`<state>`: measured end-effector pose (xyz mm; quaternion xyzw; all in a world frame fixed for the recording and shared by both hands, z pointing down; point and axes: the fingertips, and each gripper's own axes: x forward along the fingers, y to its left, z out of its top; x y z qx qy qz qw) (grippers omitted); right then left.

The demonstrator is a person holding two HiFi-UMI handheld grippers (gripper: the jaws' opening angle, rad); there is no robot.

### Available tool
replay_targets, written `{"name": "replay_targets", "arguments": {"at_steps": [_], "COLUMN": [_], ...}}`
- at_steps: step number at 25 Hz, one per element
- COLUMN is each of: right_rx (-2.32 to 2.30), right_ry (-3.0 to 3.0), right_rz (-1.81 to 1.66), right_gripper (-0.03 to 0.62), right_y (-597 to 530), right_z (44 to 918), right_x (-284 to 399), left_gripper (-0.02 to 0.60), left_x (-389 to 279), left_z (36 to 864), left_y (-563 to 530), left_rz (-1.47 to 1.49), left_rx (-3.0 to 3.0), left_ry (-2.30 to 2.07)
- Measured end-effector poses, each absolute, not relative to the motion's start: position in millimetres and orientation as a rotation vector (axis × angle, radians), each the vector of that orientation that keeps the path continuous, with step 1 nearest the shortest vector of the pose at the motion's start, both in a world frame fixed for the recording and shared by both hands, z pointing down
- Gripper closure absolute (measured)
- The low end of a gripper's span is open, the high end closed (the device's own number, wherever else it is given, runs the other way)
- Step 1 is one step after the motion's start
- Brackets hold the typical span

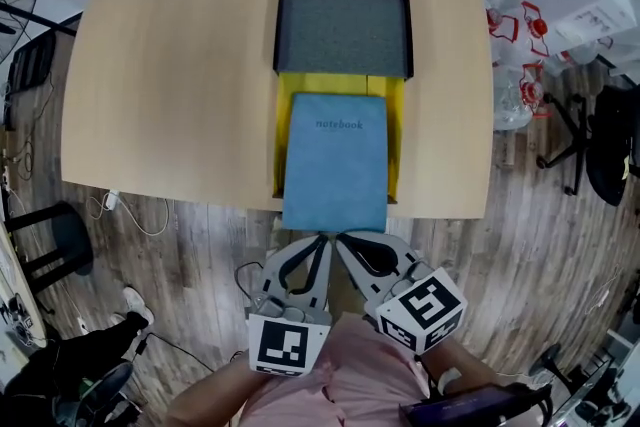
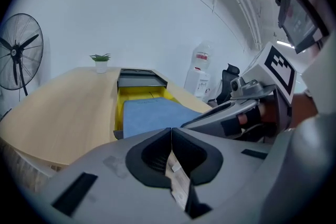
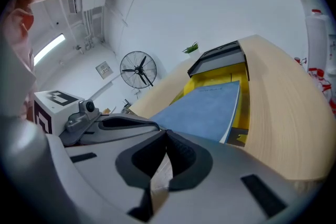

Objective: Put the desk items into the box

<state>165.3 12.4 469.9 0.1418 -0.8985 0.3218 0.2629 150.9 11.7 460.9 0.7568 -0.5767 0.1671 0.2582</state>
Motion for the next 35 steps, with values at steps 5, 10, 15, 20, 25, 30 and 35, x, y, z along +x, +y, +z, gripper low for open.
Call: {"name": "replay_targets", "arguments": {"at_steps": [5, 10, 15, 20, 25, 30, 35], "right_rx": [0.368, 0.383, 0.441, 0.467, 0.497, 0.524, 0.546], "right_ry": [-2.423, -2.42, -2.412, -2.405, -2.401, -2.399, -2.395], "right_rz": [0.858, 0.864, 0.871, 0.865, 0.86, 0.868, 0.878], "right_gripper": [0.592, 0.592, 0.593, 0.592, 0.592, 0.592, 0.592], "right_y": [10.5, 7.5, 0.6, -6.0, -11.3, -16.3, -24.2], "right_z": [472.1, 473.4, 476.2, 478.3, 480.1, 482.2, 482.8], "right_x": [163.3, 162.4, 162.4, 161.6, 158.7, 155.7, 153.3], "left_gripper": [0.569, 0.569, 0.568, 0.569, 0.568, 0.569, 0.569], "left_x": [152.4, 152.0, 151.8, 151.3, 148.4, 145.4, 142.8], "left_z": [474.1, 477.4, 479.7, 481.1, 482.7, 485.1, 485.3], "left_y": [8.0, 4.5, -1.0, -7.0, -11.4, -16.0, -23.9], "left_rz": [0.463, 0.484, 0.484, 0.49, 0.505, 0.522, 0.531], "left_rx": [2.059, 2.077, 2.088, 2.106, 2.122, 2.144, 2.152], "left_ry": [-1.523, -1.506, -1.502, -1.49, -1.481, -1.474, -1.465]}}
